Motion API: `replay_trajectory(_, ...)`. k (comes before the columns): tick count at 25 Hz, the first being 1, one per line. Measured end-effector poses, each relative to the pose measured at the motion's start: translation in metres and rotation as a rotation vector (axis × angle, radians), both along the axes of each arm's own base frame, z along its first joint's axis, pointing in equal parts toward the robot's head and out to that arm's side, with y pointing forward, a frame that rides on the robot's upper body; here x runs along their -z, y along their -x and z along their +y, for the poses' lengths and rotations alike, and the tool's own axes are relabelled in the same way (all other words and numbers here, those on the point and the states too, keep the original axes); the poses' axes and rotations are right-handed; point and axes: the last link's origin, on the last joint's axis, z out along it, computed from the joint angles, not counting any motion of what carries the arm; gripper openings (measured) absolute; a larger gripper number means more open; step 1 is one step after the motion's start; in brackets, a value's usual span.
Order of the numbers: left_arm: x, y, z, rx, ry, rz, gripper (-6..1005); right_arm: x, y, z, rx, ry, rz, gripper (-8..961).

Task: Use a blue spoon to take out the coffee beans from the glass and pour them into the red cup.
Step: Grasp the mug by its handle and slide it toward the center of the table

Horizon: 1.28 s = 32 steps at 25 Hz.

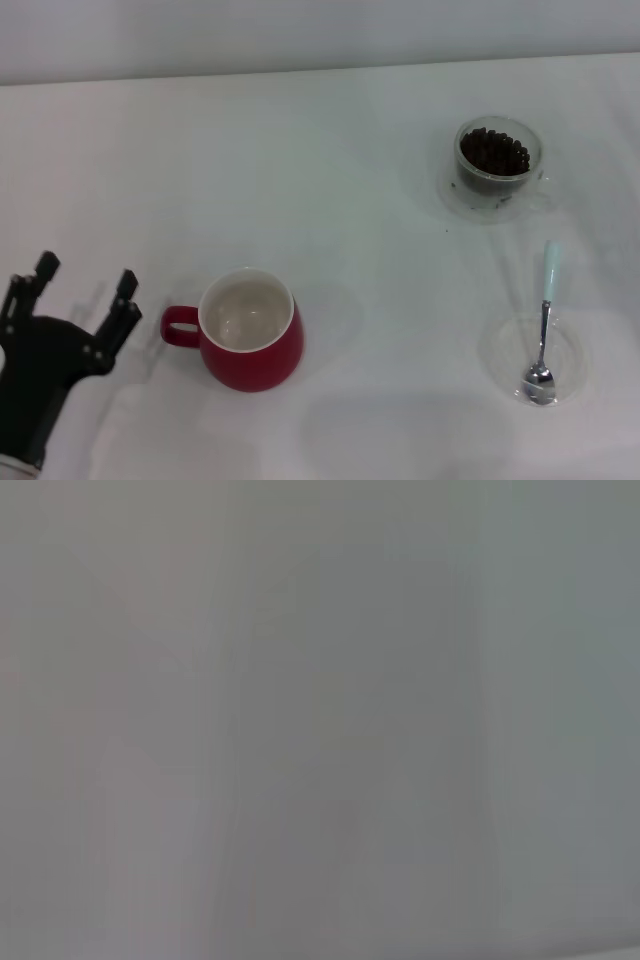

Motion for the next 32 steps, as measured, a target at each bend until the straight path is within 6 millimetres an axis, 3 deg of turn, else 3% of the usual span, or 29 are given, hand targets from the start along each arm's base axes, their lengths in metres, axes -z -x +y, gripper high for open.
replay_trajectory(17,0.029,0.004,-0.036,-0.096,0.146,-0.010,842,-0.009,-0.001,0.002,0.003,-0.014,-0.024,873)
replay_trajectory(32,0.037,0.002,-0.009,-0.080,0.206,0.046,831,-0.010,-0.005,-0.002,0.020,-0.014,-0.031,873)
